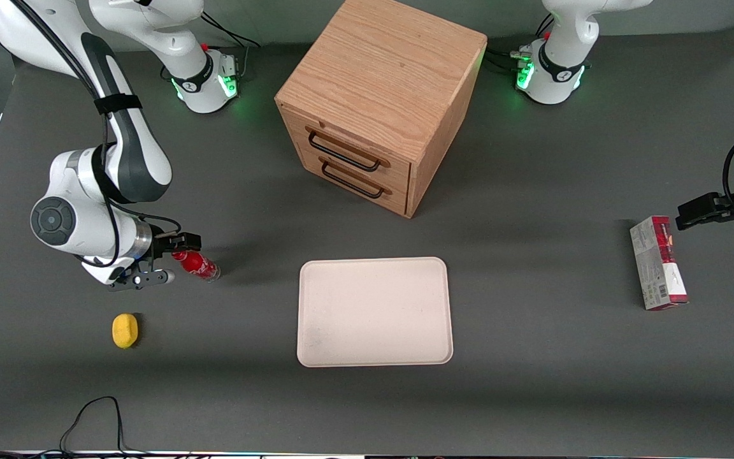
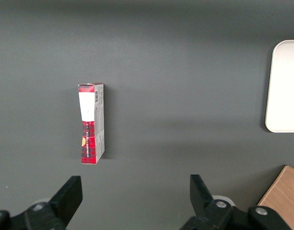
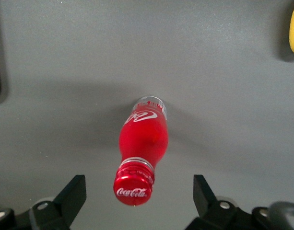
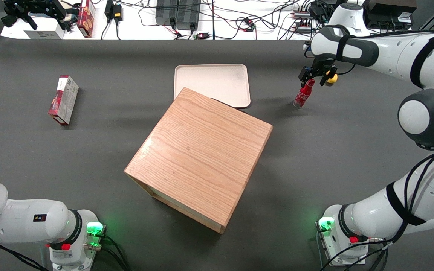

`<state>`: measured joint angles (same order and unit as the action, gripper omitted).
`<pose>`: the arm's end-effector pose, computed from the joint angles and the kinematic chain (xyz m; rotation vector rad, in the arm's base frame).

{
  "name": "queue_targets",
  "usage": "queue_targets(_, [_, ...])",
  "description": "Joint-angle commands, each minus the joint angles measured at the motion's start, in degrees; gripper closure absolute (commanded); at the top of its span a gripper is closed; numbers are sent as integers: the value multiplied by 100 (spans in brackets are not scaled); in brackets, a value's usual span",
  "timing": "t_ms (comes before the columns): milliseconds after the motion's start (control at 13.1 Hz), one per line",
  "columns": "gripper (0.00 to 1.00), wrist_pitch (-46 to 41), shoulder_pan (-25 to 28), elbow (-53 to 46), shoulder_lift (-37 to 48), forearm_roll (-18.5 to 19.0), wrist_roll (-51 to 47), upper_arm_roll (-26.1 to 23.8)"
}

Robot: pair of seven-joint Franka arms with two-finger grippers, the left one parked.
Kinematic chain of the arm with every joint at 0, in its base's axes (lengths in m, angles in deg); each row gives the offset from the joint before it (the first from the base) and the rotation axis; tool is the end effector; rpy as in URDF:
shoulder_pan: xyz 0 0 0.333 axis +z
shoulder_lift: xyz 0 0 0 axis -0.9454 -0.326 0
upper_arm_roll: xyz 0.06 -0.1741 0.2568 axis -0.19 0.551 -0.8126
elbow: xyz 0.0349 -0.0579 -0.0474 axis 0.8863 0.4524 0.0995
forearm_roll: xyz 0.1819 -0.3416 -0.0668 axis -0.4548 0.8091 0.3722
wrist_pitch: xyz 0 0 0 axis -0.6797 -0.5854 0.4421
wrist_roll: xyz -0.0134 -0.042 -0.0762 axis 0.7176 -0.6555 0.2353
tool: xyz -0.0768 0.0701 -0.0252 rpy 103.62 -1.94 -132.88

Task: Place coke bottle on tray
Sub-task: 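Close the right gripper around the bottle's cap end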

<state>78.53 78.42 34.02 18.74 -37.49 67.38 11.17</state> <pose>0.5910 0.0665 0.3223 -3.0950 -0.1891 0.2561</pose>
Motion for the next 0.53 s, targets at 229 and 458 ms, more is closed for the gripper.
queue_targets(229, [96,128,55,211,196,-45,-129,25])
queue_targets(458, [98,119,55,203,188,-45,-155,25])
